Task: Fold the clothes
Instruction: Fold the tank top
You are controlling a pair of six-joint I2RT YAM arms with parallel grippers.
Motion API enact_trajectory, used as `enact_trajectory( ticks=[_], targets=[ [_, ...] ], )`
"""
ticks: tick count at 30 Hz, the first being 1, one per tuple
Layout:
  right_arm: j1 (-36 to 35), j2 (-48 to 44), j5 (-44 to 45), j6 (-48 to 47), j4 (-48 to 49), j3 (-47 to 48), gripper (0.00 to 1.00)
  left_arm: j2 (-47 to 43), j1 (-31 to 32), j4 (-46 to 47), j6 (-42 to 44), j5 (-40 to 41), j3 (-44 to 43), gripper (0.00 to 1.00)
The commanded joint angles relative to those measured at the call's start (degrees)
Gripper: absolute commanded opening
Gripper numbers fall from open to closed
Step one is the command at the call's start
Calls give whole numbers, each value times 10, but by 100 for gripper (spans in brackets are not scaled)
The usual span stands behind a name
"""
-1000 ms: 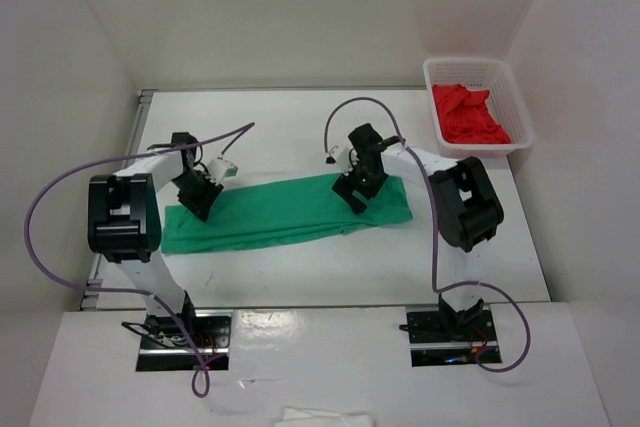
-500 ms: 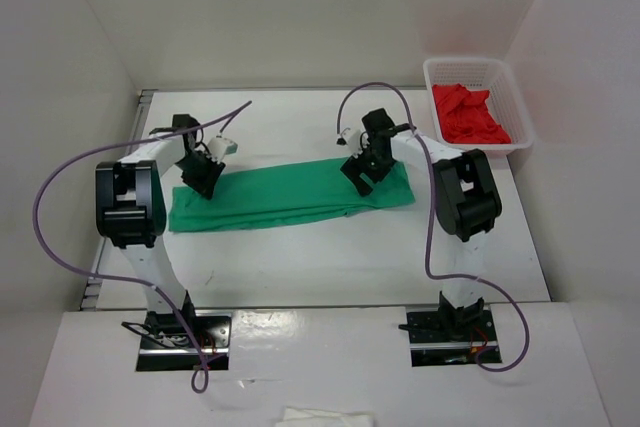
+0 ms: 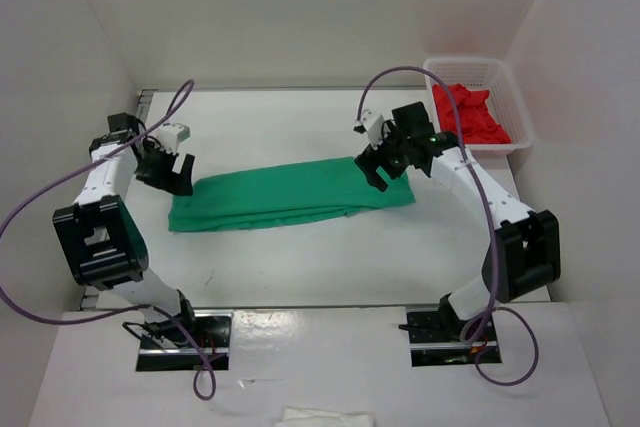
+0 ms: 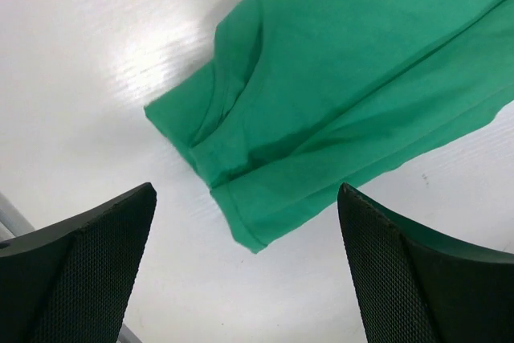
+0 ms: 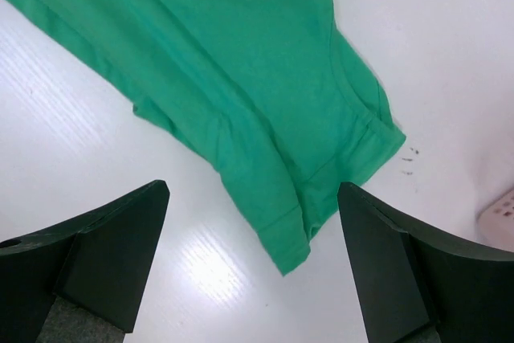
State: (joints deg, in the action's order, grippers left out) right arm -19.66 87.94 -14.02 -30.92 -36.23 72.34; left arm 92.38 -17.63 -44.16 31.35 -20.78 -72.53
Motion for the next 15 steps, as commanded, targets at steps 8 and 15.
enact_trajectory(
  ticks=[8,15],
  targets=[
    [38,-58,-38,-12,9,-62,94,154,-120,-74,112,-145,-13,92],
    [43,-63,-51,-13,15,-68,94,220,-145,-112,144,-185,-43,91]
  ],
)
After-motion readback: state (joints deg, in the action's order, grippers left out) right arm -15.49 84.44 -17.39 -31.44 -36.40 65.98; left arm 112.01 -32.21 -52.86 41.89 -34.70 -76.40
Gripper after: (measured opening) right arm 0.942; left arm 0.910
